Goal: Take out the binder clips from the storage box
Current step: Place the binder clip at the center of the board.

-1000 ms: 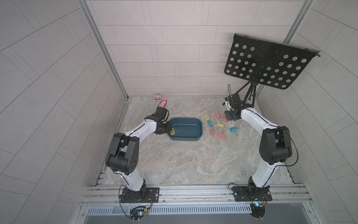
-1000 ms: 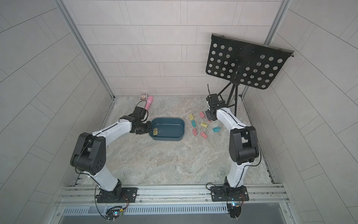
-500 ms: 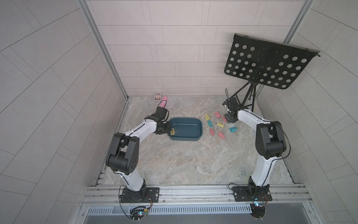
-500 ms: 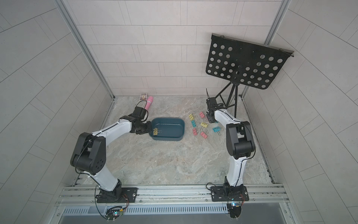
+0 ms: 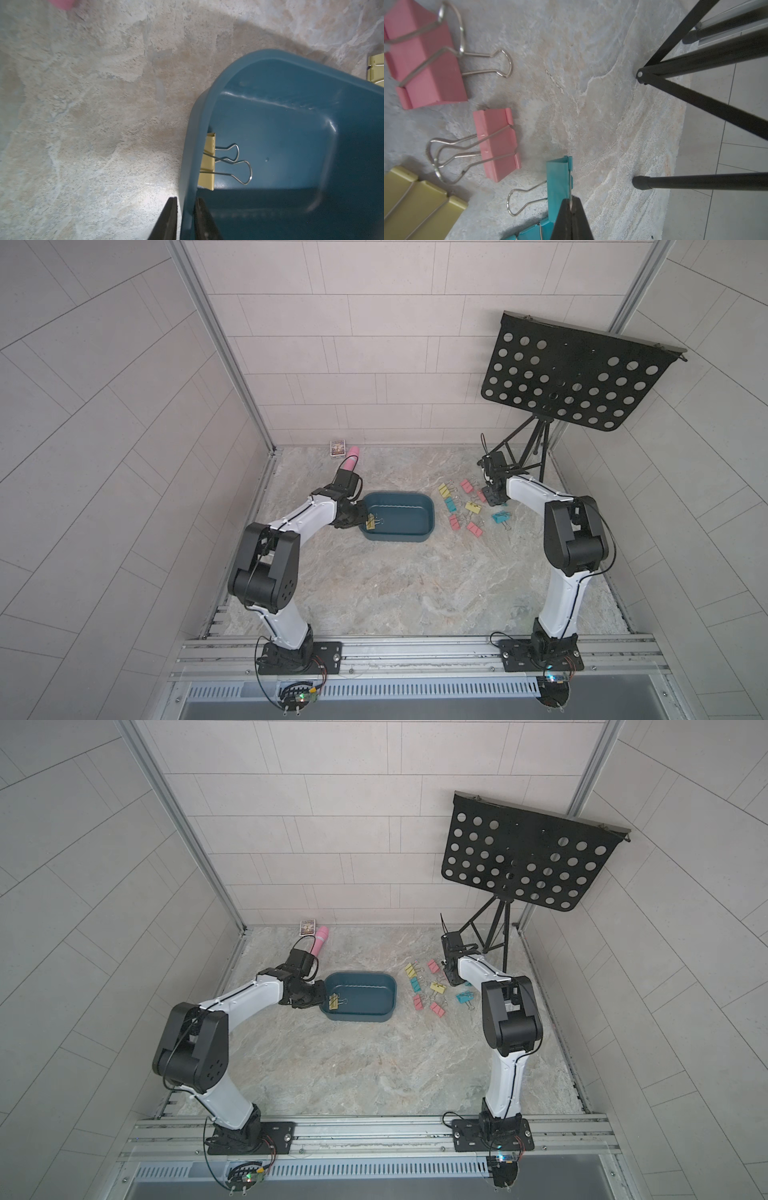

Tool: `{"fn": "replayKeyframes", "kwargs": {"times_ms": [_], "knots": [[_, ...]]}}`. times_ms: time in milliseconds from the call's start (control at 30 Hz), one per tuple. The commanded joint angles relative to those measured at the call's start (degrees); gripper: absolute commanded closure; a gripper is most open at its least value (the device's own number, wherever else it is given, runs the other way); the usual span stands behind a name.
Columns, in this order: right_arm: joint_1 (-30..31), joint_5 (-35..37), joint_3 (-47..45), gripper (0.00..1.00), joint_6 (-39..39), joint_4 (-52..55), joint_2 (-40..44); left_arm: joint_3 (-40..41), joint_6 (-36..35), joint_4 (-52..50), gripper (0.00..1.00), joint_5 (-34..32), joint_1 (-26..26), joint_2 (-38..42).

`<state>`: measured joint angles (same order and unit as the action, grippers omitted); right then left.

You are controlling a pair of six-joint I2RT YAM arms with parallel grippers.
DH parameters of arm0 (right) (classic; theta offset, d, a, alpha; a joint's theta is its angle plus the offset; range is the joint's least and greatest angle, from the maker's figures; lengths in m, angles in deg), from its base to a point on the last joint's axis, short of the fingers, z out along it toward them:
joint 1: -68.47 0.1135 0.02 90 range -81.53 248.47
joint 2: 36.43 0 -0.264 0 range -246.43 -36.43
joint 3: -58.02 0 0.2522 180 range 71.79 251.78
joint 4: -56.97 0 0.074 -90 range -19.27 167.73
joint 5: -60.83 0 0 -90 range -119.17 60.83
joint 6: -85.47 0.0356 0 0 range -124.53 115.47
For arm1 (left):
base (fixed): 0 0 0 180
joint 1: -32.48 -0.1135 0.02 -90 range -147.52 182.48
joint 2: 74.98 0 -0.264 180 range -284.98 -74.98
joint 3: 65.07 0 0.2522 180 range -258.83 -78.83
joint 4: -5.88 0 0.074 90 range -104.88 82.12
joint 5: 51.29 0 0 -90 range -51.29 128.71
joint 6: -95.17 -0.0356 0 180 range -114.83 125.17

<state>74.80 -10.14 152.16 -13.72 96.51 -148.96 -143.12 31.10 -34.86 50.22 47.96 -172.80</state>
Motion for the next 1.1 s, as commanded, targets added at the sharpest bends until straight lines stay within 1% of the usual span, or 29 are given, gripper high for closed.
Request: {"fn": "replayKeyframes", "kwargs": {"times_ms": [0,433,800,967,1000,1067], "knots": [[-0.03,2.75,1.44,1.00,-0.56,1.84,-1.58,-0.27,-0.58,-0.53,0.76,-0.10,-0.33,-0.47],[0.87,4.54,2.06,1.00,-0.59,2.86,-3.13,-0.04,-0.58,-0.53,0.76,-0.20,-0.32,-0.08],[1.06,4.20,2.59,0.83,0.07,3.68,-3.66,0.37,-0.49,-0.44,0.76,-0.27,-0.35,0.44],[1.06,3.54,2.61,0.77,0.36,3.99,-3.26,0.40,-0.44,-0.35,0.76,-0.31,-0.32,0.61],[1.09,3.35,2.59,0.74,0.53,4.04,-2.99,0.40,-0.44,-0.37,0.76,-0.34,-0.37,0.63],[1.07,3.71,2.75,0.65,0.92,4.43,-2.24,0.46,-0.45,-0.44,0.76,-0.31,-0.35,0.83]]}}
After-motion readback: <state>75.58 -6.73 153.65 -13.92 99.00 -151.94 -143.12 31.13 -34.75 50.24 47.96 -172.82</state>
